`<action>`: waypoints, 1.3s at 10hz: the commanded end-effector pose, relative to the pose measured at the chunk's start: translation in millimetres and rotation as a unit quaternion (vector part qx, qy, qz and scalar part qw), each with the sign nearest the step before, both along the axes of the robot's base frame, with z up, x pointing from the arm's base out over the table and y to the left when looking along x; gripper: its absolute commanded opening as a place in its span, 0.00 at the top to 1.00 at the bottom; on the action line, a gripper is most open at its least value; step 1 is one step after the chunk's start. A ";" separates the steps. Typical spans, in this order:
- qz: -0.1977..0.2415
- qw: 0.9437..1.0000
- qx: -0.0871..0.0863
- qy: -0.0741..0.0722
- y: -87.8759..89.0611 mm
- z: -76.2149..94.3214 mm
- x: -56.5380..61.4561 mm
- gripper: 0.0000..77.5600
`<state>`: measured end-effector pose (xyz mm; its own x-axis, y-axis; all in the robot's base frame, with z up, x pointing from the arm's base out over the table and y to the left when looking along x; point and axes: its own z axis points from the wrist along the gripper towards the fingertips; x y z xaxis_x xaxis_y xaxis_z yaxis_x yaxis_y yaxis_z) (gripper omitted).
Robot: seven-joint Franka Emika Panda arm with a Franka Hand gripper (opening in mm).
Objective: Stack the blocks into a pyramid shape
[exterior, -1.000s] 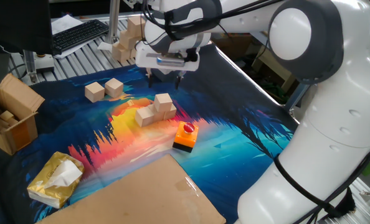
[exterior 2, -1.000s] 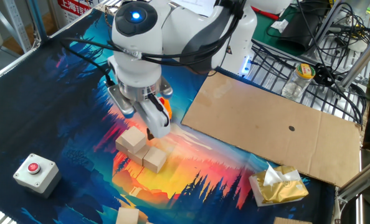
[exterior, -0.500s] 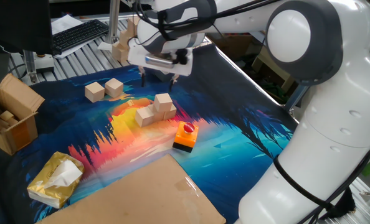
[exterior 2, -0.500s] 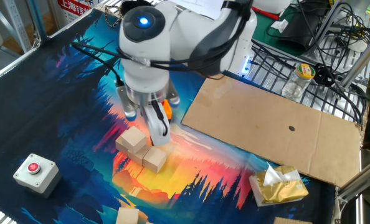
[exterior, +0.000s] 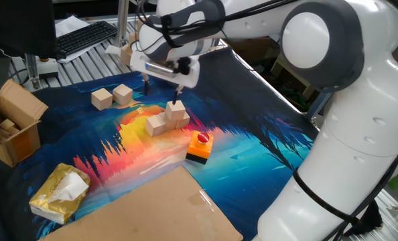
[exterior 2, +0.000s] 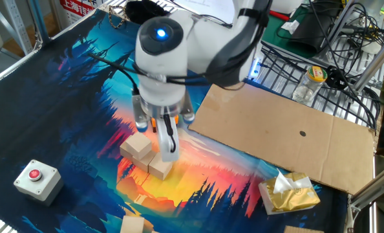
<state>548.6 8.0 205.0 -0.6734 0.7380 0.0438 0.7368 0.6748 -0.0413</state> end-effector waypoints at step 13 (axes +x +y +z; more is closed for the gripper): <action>-0.038 0.999 0.019 -0.004 8.8 -5.0 3.3 0.00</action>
